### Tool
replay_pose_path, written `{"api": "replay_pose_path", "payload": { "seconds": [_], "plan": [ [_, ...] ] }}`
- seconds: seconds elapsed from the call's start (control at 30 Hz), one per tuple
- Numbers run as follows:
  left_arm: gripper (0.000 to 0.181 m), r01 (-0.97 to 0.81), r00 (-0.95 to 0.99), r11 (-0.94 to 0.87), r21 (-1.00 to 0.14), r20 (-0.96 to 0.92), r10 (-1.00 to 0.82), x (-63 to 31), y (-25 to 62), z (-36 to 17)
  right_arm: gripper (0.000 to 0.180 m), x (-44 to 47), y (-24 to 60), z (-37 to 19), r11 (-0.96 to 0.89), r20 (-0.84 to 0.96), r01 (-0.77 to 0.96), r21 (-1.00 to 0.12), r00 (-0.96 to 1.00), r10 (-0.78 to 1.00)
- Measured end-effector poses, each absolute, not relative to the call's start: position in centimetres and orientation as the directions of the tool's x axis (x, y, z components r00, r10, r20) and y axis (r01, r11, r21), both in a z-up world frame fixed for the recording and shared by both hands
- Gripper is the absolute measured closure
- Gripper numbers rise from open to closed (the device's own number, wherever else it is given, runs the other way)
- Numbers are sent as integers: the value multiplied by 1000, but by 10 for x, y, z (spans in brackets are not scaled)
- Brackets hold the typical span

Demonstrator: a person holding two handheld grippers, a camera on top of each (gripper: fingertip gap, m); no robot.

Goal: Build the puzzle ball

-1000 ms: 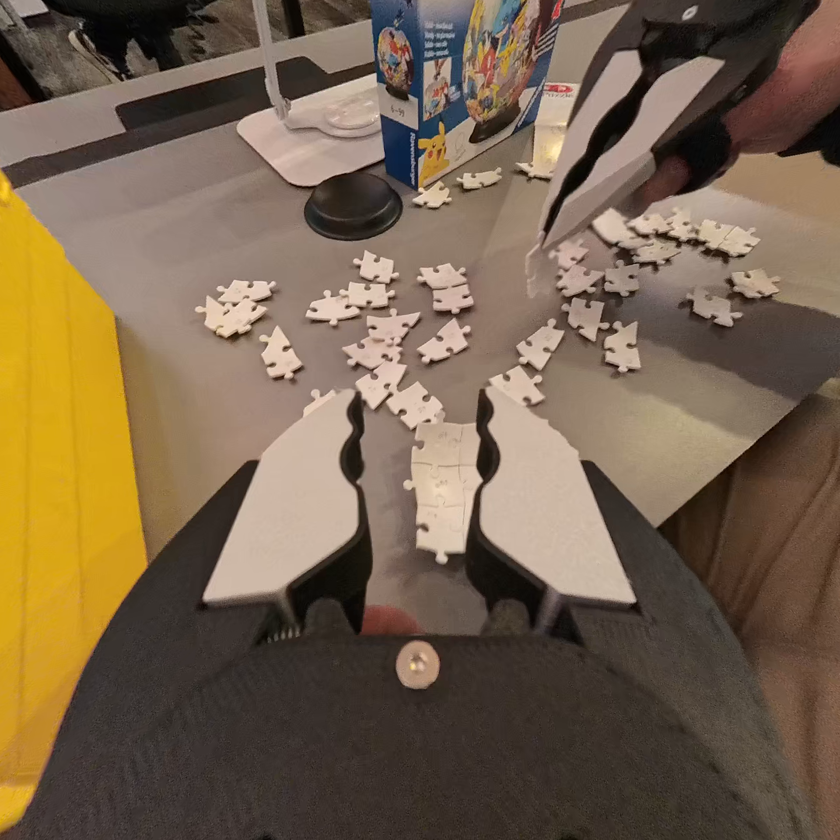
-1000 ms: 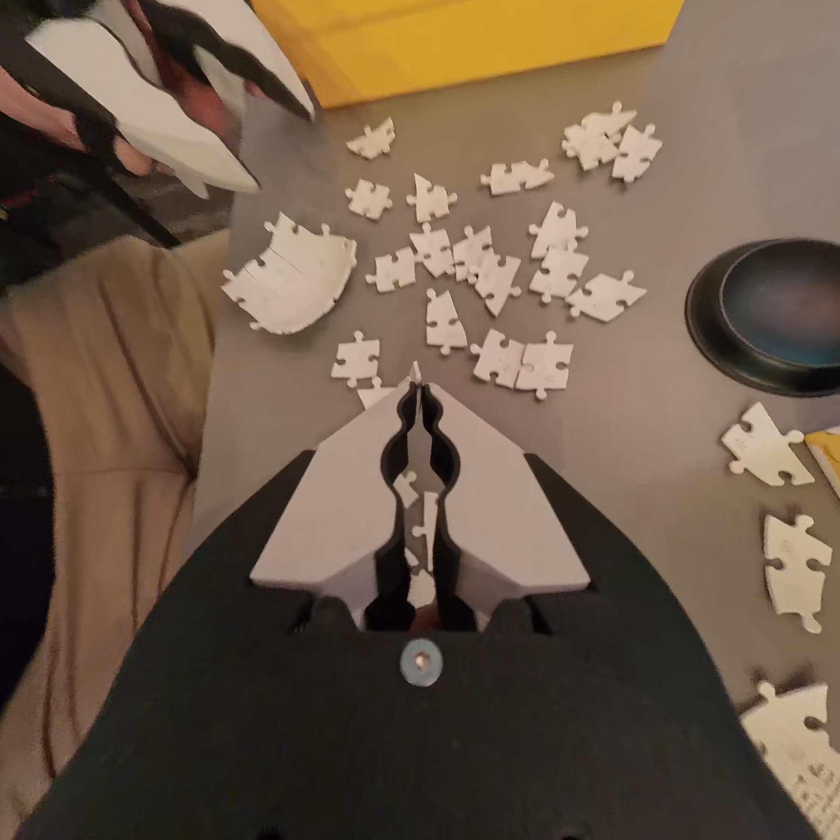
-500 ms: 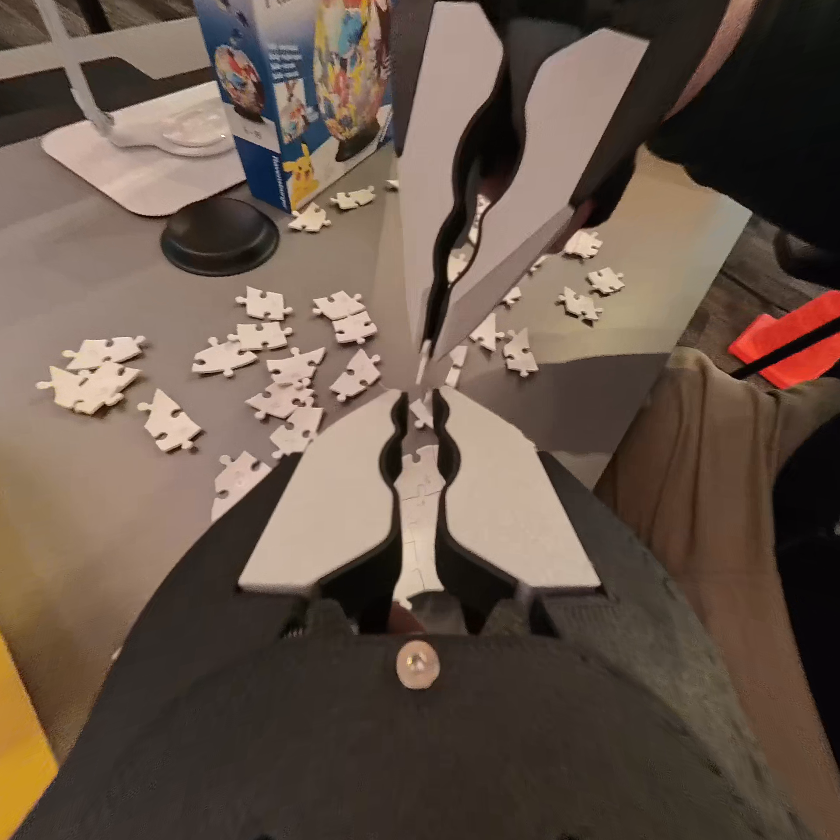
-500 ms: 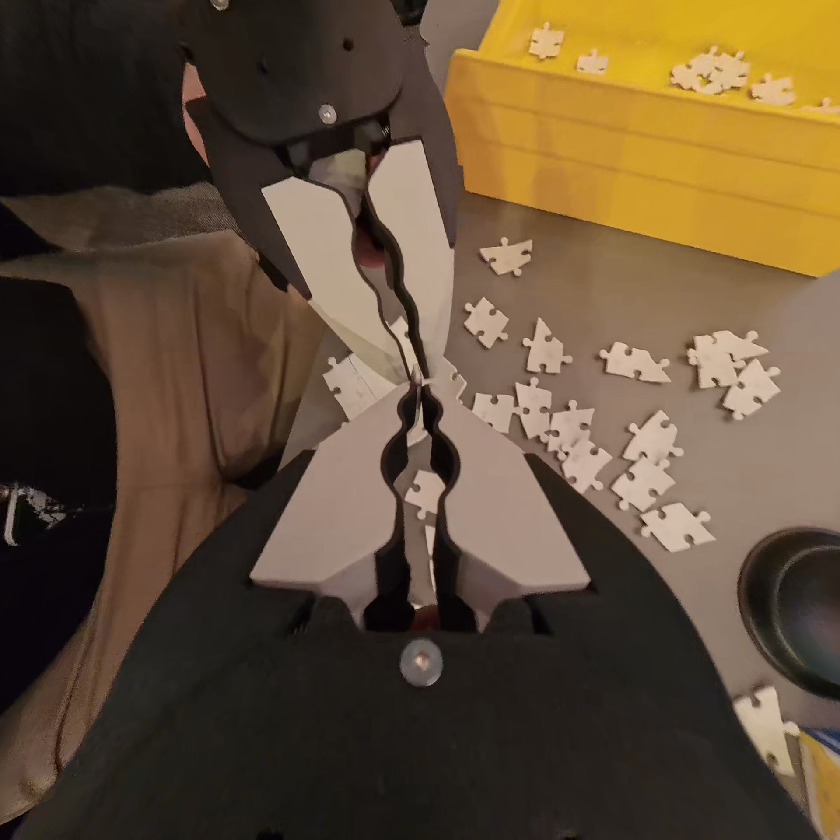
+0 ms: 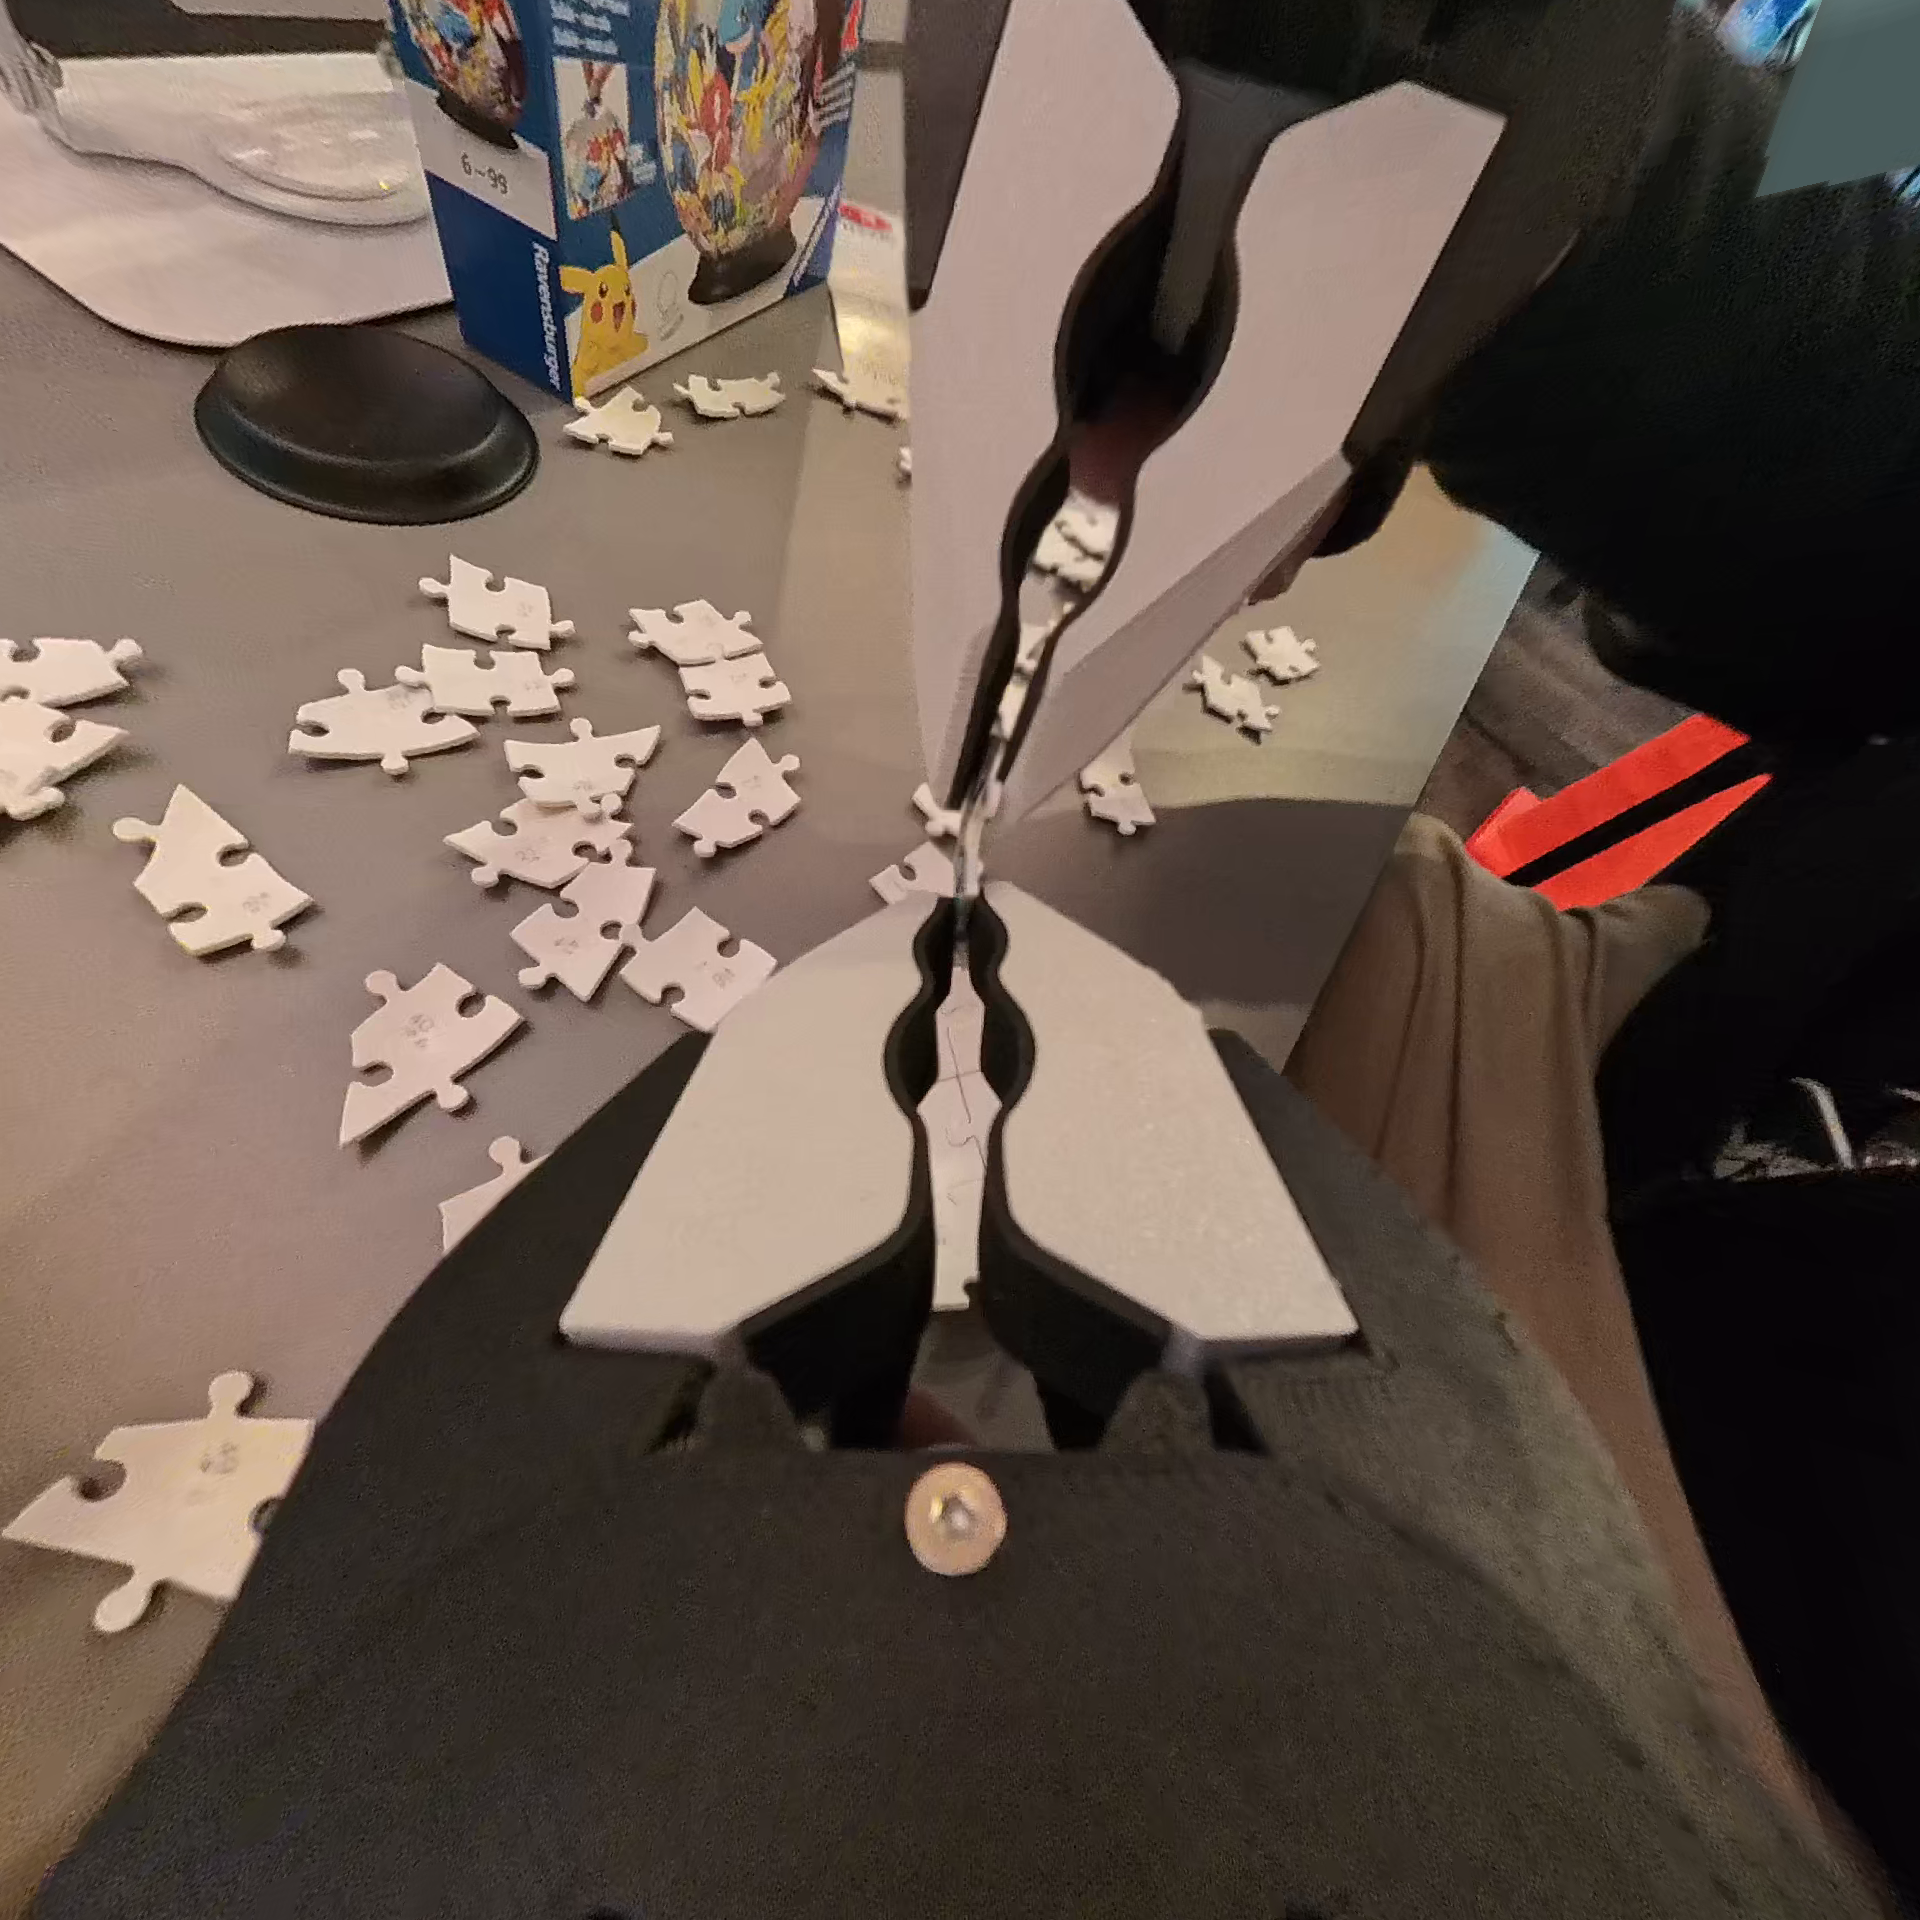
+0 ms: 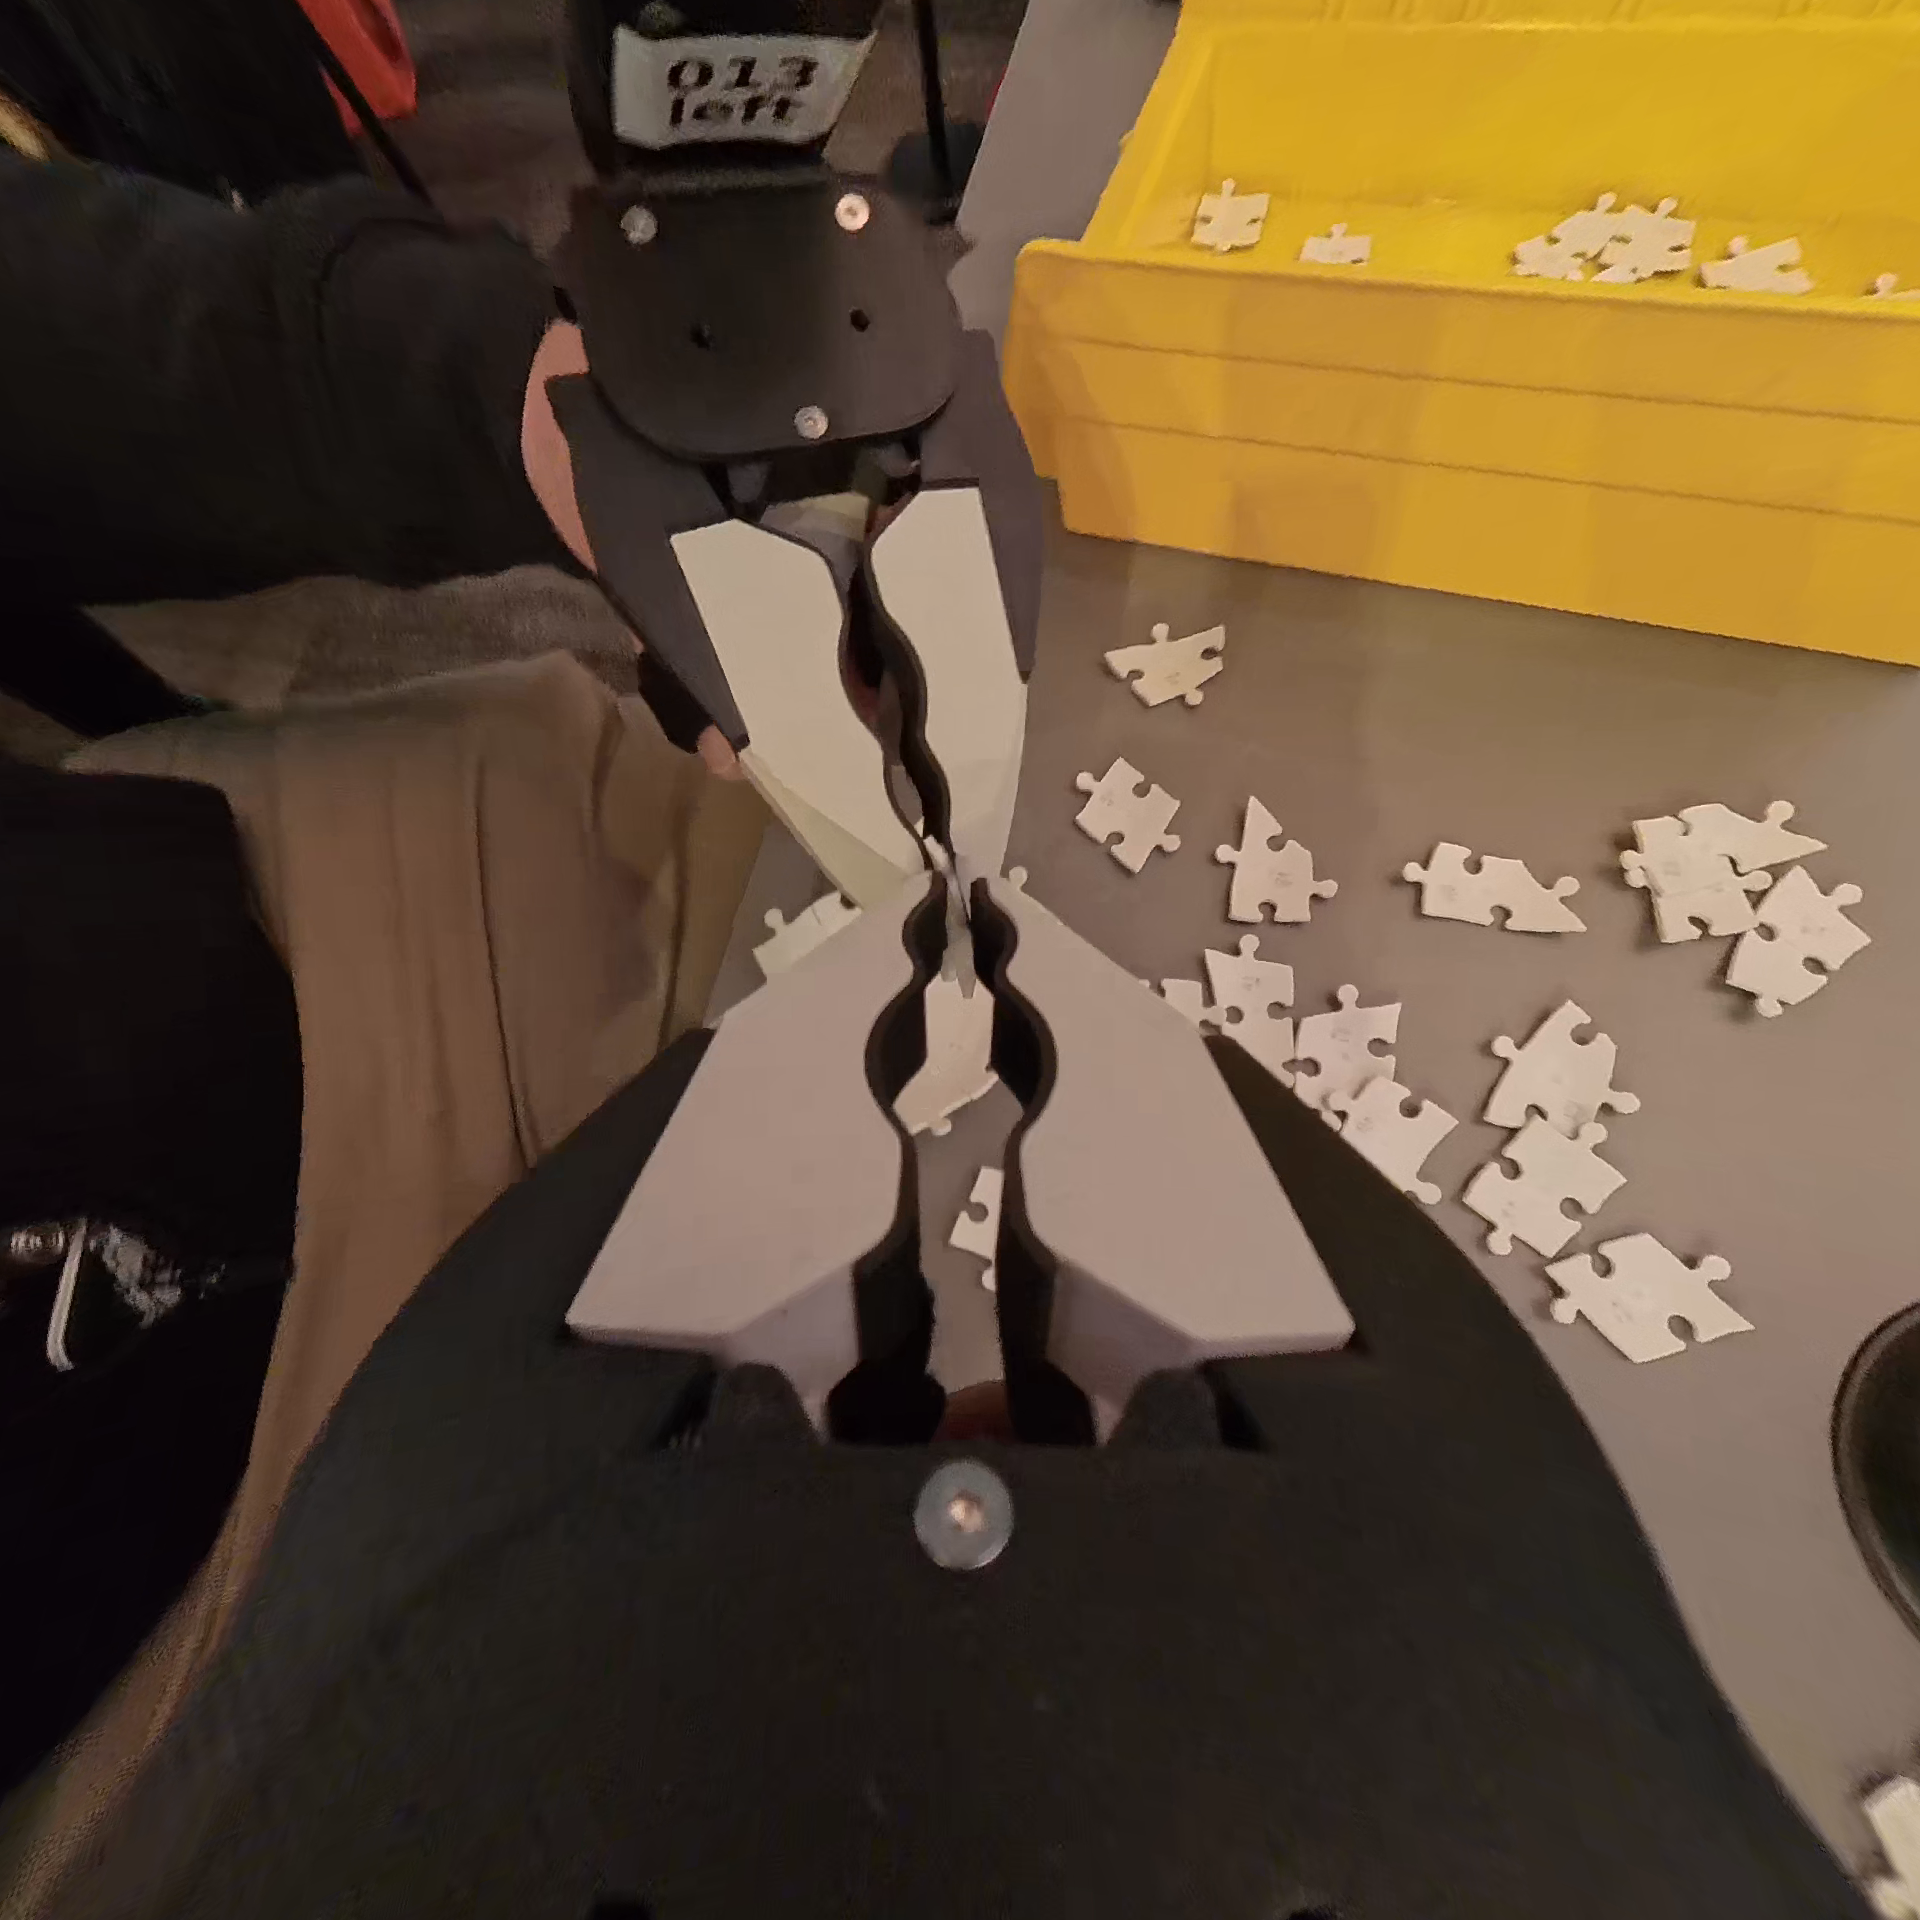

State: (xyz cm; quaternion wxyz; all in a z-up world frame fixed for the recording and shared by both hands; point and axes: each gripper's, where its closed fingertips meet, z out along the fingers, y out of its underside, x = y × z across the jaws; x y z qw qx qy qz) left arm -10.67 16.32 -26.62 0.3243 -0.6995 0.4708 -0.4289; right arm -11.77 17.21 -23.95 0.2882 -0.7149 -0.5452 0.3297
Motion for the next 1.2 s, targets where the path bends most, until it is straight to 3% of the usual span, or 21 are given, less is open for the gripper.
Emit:
{"api": "replay_pose_path", "payload": {
  "seconds": [0.23,0.3,0.37,0.57,0.8,1.03,1.2],
  "plan": [
    [178,-185,204,-467,-864,432,-879,-114,178,-246,161,-107,191,-231,-391,-284,433,-813,292,913],
    [178,-143,188,-492,-859,465,-865,-114,180,-241,162,-108,190,-232,-422,-327,403,-812,285,901],
    [178,-113,175,-510,-853,489,-855,-112,181,-238,178,-113,189,-230,-445,-364,365,-818,270,891],
    [177,-86,149,-552,-829,537,-830,-111,181,-239,180,-115,187,-229,-522,-472,300,-798,226,852],
    [167,-273,315,-435,-858,348,-883,-134,195,-262,180,-100,194,-243,-585,-524,319,-745,263,810],
    [157,-543,364,-374,-752,191,-912,-142,193,-311,180,-85,192,-280,-605,-501,442,-662,339,796],
    [156,-609,339,-337,-718,149,-929,-137,193,-326,180,-88,188,-299,-617,-499,487,-619,363,787]
  ]
}}
